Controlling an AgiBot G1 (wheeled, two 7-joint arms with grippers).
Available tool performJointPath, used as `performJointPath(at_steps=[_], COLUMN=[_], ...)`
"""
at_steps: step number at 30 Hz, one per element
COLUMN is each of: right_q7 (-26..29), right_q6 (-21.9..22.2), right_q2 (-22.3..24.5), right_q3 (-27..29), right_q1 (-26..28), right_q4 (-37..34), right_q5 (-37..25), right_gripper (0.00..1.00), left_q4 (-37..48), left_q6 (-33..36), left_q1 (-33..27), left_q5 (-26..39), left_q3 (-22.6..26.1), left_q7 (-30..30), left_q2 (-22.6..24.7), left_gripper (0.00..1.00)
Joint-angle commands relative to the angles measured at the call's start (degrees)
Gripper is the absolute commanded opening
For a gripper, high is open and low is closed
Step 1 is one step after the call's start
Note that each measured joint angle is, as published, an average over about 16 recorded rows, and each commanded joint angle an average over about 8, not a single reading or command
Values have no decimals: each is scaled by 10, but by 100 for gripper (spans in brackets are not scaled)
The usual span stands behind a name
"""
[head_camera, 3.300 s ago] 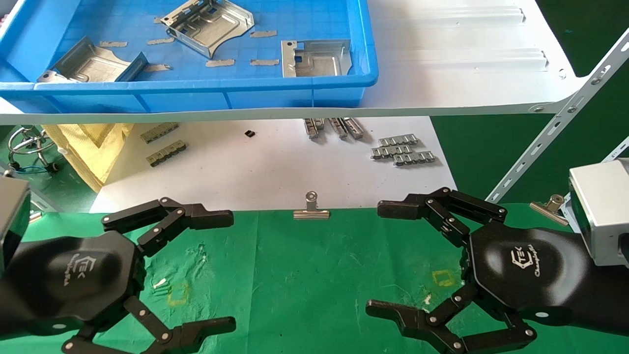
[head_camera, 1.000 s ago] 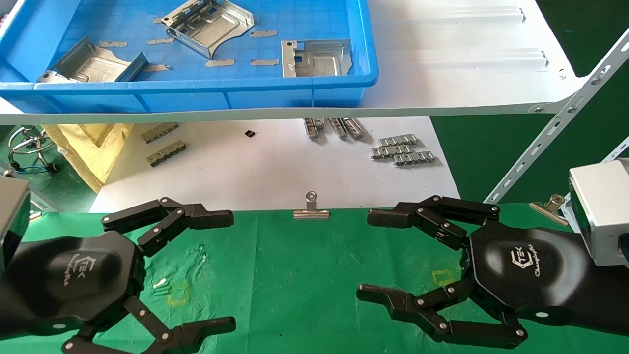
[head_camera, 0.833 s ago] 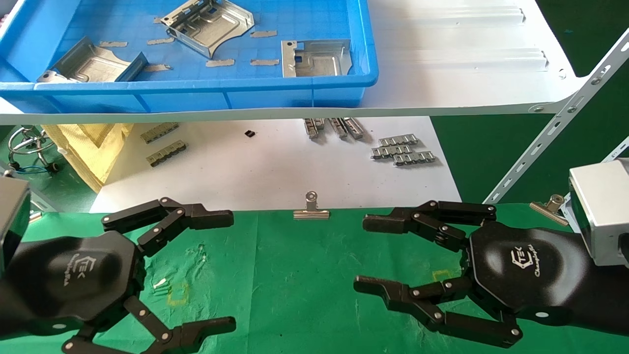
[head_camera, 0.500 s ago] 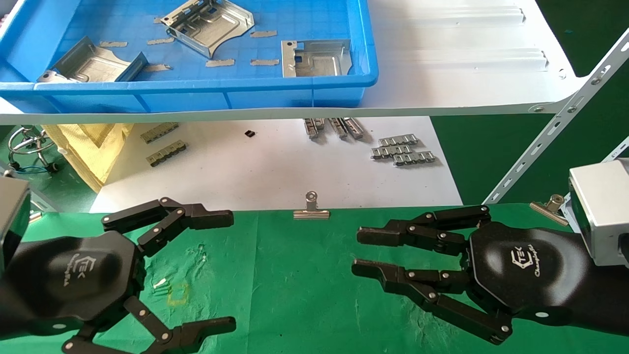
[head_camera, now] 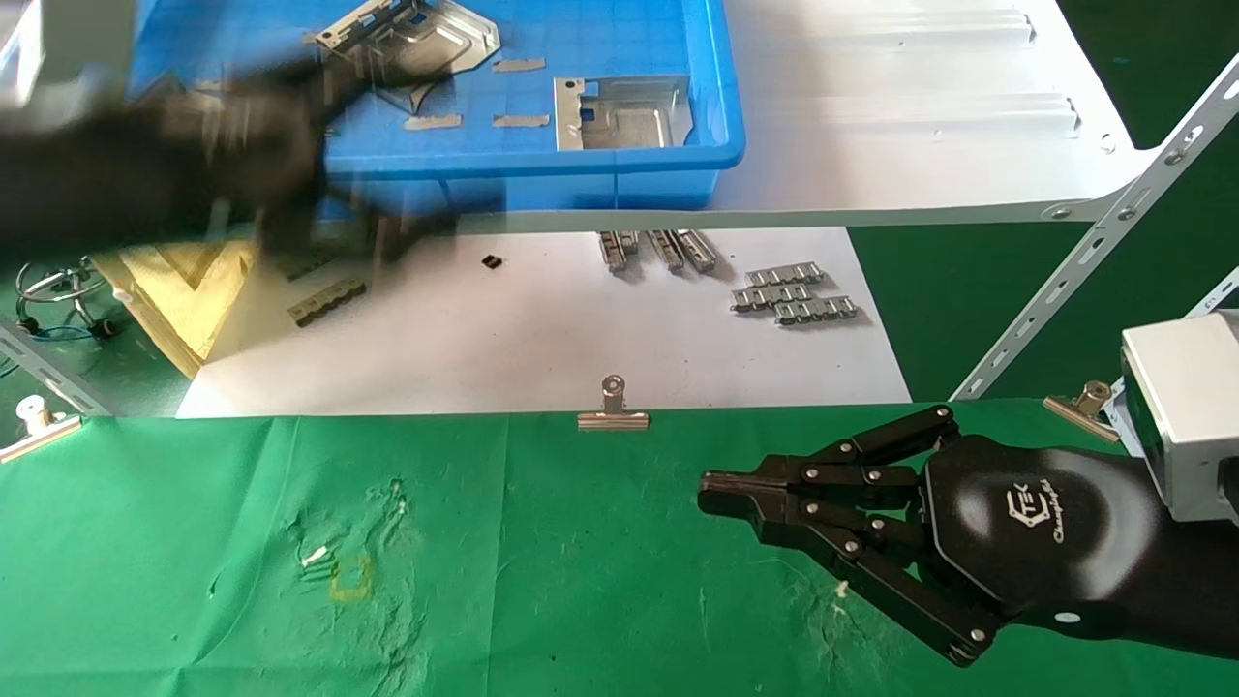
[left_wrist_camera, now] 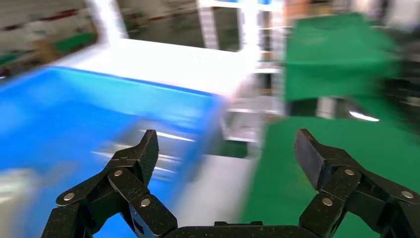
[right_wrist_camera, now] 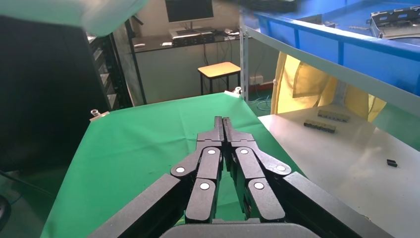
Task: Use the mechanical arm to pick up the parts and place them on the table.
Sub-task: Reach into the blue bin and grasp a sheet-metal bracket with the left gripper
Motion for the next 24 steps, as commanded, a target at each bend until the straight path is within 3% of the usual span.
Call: performJointPath(at_steps=[1,9,10,17,18,24], right_q7=[0,0,0,0,0,0], right_q6=[0,0,0,0,0,0], right_q2=[0,0,0,0,0,0], right_q3=[0,0,0,0,0,0], right_q1=[0,0,0,0,0,0], right_q4=[0,0,0,0,0,0], right_q5=[0,0,0,0,0,0], right_gripper=[0,0,0,0,0,0], left_q4=[68,313,335,434,442,476], left_q6=[-14,-205,-224,-293,-297,-309], left_q1=[-64,-197,-207,-246,-249,-261], left_q5=[41,168,177,214,218,230], left_q3=[18,67,71,92,94,102], left_q7=[3,46,49,60,60,56], left_q2=[35,152,163,210,214,227], left_gripper=[100,100,92,4,0,0])
